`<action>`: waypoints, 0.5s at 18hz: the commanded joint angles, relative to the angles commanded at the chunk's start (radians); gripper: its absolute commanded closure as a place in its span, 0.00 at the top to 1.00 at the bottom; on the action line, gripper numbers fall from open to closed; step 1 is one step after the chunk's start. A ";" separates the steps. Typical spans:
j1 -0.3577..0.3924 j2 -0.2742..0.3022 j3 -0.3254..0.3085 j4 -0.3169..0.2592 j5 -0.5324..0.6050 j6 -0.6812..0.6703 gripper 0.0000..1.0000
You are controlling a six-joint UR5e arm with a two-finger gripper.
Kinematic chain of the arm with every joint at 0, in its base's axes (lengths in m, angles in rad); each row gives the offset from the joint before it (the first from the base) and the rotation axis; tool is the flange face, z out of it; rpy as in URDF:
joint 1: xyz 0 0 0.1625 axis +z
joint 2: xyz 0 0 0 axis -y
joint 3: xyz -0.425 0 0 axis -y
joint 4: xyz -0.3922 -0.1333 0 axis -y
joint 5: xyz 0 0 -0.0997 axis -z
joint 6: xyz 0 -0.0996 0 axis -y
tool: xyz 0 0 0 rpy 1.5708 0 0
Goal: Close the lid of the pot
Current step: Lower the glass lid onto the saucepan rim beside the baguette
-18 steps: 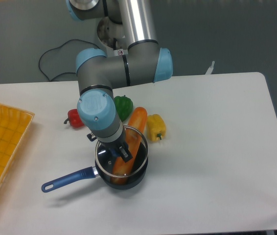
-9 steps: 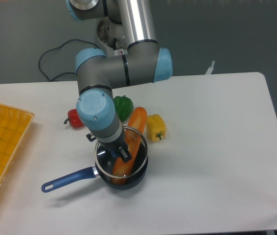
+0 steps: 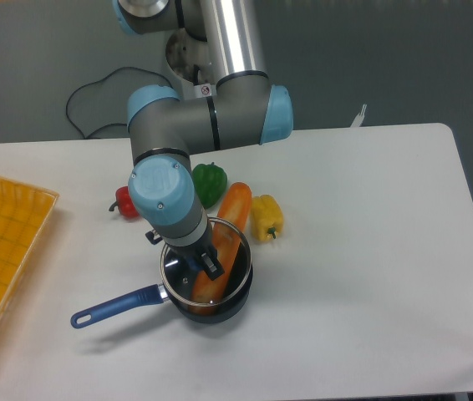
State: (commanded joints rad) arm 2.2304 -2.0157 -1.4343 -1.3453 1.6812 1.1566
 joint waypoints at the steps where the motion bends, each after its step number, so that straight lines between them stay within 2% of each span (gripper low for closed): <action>1: 0.000 -0.002 0.002 0.000 0.000 0.000 0.21; 9: 0.000 -0.017 0.023 0.000 0.000 0.000 0.22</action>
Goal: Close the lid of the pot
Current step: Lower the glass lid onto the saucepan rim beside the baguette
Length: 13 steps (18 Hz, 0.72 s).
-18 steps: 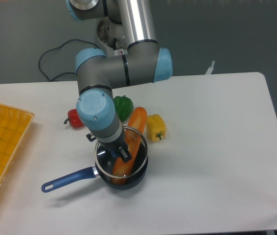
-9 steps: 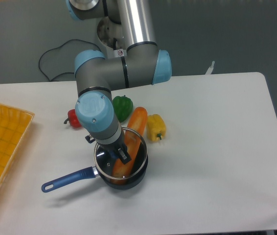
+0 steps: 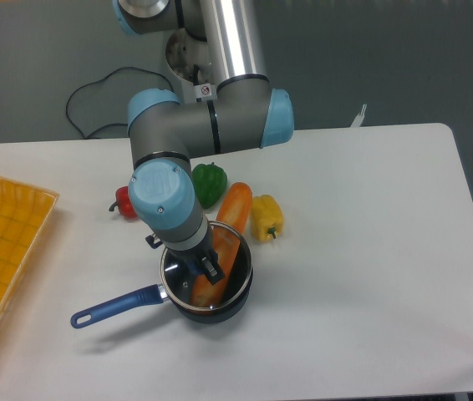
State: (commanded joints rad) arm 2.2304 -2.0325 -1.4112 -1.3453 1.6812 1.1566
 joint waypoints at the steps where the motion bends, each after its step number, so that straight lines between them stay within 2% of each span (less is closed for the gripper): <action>1: 0.000 0.000 0.000 0.000 0.002 0.000 0.22; 13: 0.000 -0.002 -0.008 -0.002 0.008 0.005 0.22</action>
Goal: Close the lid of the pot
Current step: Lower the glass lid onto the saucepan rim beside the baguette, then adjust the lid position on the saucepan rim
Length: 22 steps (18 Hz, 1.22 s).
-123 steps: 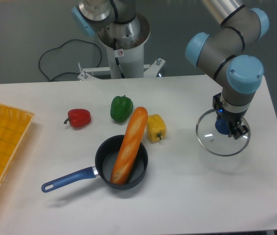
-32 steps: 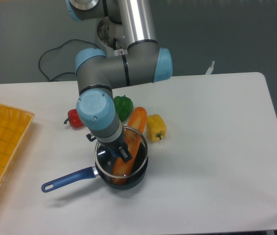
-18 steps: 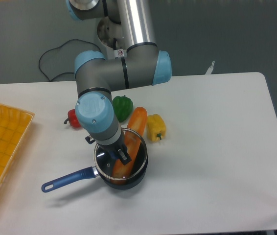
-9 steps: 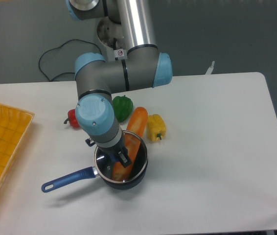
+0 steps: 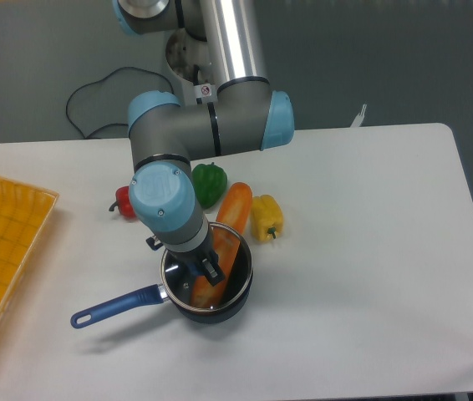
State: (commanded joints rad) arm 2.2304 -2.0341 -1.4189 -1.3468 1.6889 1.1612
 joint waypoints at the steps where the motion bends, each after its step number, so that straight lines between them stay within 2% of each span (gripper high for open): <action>1: 0.000 0.000 0.000 0.000 0.009 0.000 0.22; 22: 0.000 -0.011 0.009 0.002 0.018 -0.005 0.24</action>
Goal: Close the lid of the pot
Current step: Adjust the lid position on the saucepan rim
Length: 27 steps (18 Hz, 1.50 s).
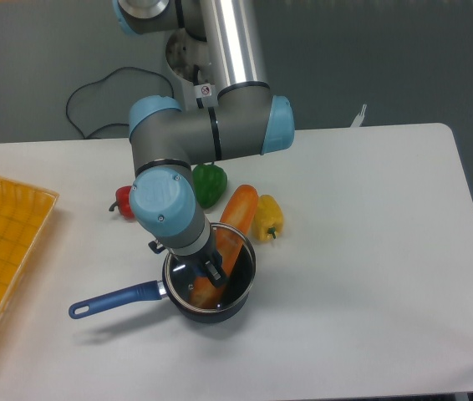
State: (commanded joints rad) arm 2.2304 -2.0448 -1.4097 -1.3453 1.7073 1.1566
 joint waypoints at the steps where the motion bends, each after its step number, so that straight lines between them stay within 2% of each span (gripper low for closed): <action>1: 0.000 0.000 0.002 -0.002 0.000 0.000 0.24; 16: 0.000 -0.006 0.005 0.000 0.002 -0.006 0.24; 25: -0.002 -0.008 0.005 0.000 0.000 -0.015 0.28; 27: -0.002 -0.009 0.005 0.000 0.000 -0.018 0.32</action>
State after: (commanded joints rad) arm 2.2289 -2.0540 -1.4051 -1.3453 1.7073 1.1382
